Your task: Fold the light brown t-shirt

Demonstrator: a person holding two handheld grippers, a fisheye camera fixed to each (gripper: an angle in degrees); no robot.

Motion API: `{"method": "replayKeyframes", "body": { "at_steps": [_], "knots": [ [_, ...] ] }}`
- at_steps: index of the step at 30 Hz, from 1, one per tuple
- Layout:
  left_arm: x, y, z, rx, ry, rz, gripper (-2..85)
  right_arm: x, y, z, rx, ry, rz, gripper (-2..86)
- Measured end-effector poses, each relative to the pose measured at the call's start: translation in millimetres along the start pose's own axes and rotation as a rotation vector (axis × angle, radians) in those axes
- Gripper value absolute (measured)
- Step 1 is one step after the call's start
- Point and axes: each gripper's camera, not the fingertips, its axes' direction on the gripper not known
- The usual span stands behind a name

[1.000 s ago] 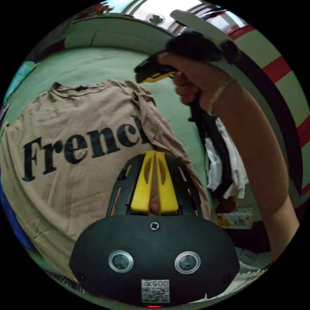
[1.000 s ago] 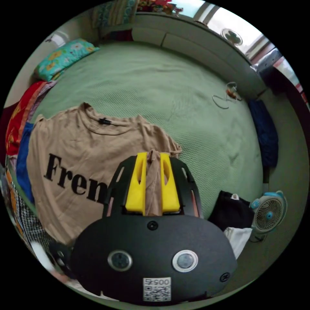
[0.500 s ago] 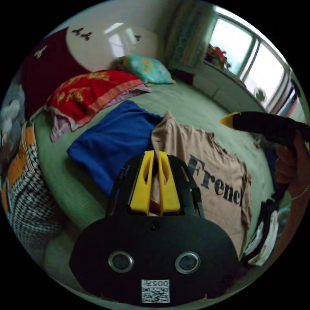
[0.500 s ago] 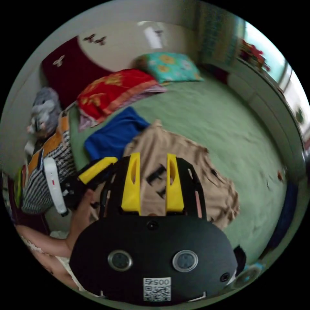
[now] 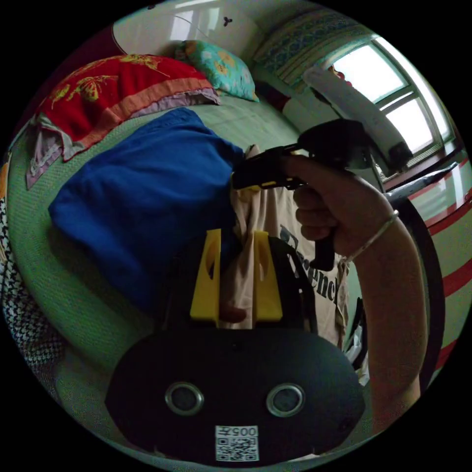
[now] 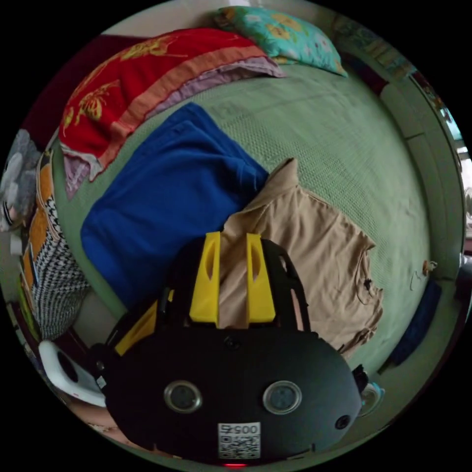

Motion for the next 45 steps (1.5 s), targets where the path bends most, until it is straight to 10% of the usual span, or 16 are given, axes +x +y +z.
{"method": "replayKeyframes", "body": {
  "at_steps": [15,23,37,45],
  "knots": [
    [-16.5,-18.5,-66.0,0.157,0.019,0.008,8.7,112.8,92.6,-46.0,0.359,-0.332,0.177,-1.6],
    [-4.7,-29.0,-53.7,0.011,0.046,0.091,8.8,171.5,127.9,34.5,0.087,-0.107,0.357,1.2],
    [15.0,-44.7,-20.5,-0.1,0.039,0.163,9.1,164.9,29.3,18.8,0.155,-0.467,0.321,13.6],
    [27.0,-45.6,6.4,-0.164,-0.037,0.144,5.1,170.5,22.0,48.7,0.143,-0.478,0.385,1.8]
  ]
}}
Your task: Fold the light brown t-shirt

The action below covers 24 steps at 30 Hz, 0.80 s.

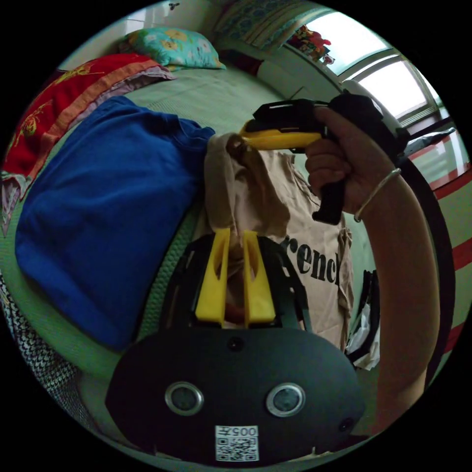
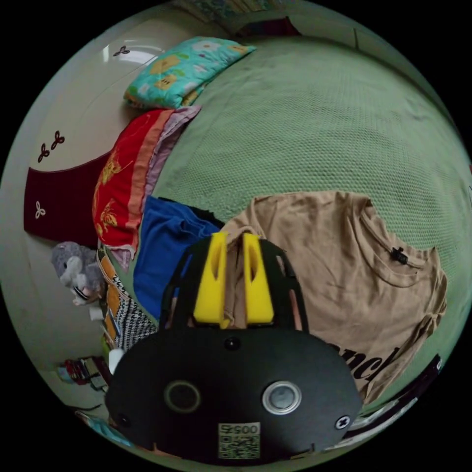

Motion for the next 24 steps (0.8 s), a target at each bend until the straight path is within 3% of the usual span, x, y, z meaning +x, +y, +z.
{"method": "replayKeyframes", "body": {
  "at_steps": [8,12,16,20,24],
  "knots": [
    [3.1,9.6,-1.8,0.018,-0.012,0.026,3.0,-25.4,27.2,-12.5,0.175,0.358,-0.106,-1.6],
    [5.6,18.7,-1.2,-0.004,0.027,0.071,2.4,-27.7,45.5,-0.1,0.176,0.418,-0.101,-1.7],
    [11.0,23.5,19.0,-0.097,0.021,0.092,2.9,-14.6,60.1,39.7,0.036,0.459,-0.105,-0.7],
    [14.5,34.8,16.7,-0.071,0.015,0.106,4.3,-10.4,81.8,29.8,0.081,0.419,-0.108,0.6],
    [9.1,48.5,14.4,0.002,0.033,0.068,4.8,-27.5,116.0,10.5,0.158,0.504,-0.161,-0.6]
  ]
}}
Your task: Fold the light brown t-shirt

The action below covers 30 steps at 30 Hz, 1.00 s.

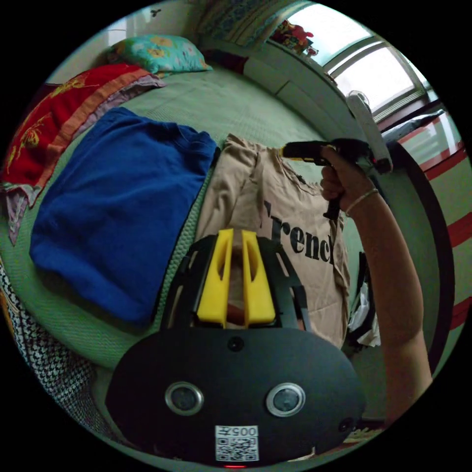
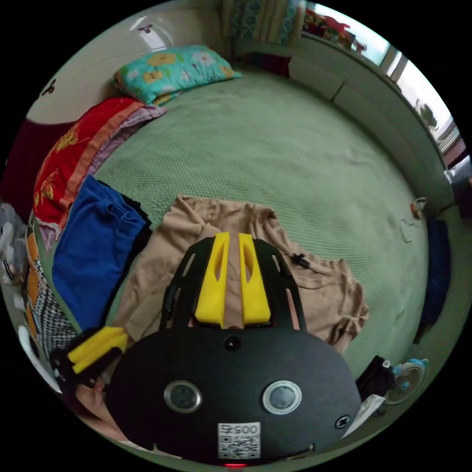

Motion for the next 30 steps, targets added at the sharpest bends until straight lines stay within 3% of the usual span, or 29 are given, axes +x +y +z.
{"method": "replayKeyframes", "body": {
  "at_steps": [5,9,14,16,20,25,30],
  "knots": [
    [9.7,9.3,29.0,-0.06,-0.021,0.005,3.4,-51.6,40.0,-13.0,0.056,-0.08,-0.184,-1.1],
    [23.1,18.8,56.2,-0.119,-0.099,0.022,0.3,-95.8,74.0,25.5,-0.059,0.048,-0.226,-1.4],
    [26.8,46.9,58.6,-0.051,-0.113,0.037,-0.3,-82.5,139.4,-40.3,0.142,0.052,-0.03,-1.2],
    [30.3,64.7,45.1,0.008,-0.14,0.045,-0.4,-74.9,213.4,-93.0,0.259,0.121,-0.009,-1.2],
    [48.0,120.5,26.0,-0.009,-0.098,0.156,-0.5,-49.7,343.6,-124.1,0.23,0.234,0.133,-1.4],
    [64.8,207.5,44.1,-0.003,-0.273,0.306,-0.5,-18.1,512.4,-98.3,0.116,0.18,0.397,-1.2],
    [73.4,267.3,106.8,-0.049,-0.441,0.408,-0.5,-39.5,570.2,-69.6,0.079,0.239,0.475,-1.1]
  ]
}}
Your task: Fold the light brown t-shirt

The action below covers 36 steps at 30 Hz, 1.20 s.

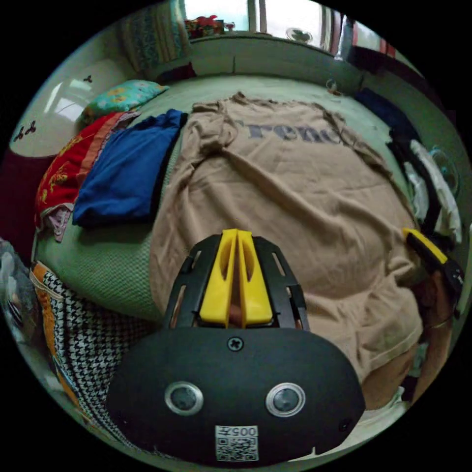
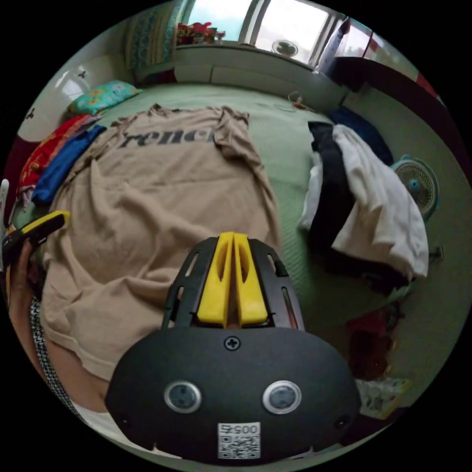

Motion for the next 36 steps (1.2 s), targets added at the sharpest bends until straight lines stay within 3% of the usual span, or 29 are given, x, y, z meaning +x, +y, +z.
{"method": "replayKeyframes", "body": {
  "at_steps": [4,9,13,23,36],
  "knots": [
    [23.4,26.1,8.3,0.089,-0.099,-0.007,-0.6,-5.7,35.6,0.4,0.057,0.064,0.015,-1.0],
    [15.0,32.2,18.9,-0.019,0.056,-0.096,-0.6,-3.0,59.7,2.0,0.055,0.095,-0.013,-0.9],
    [18.9,45.6,24.0,-0.017,0.068,-0.07,-0.6,8.1,76.4,-0.5,0.05,0.07,0.019,-0.9],
    [50.9,79.4,33.3,-0.023,-0.108,0.019,-0.6,26.5,112.5,-5.8,0.064,0.075,-0.005,-1.0],
    [39.5,121.5,34.9,-0.007,-0.095,0.014,-0.6,55.0,147.6,-10.4,0.075,0.108,-0.04,-1.0]
  ]
}}
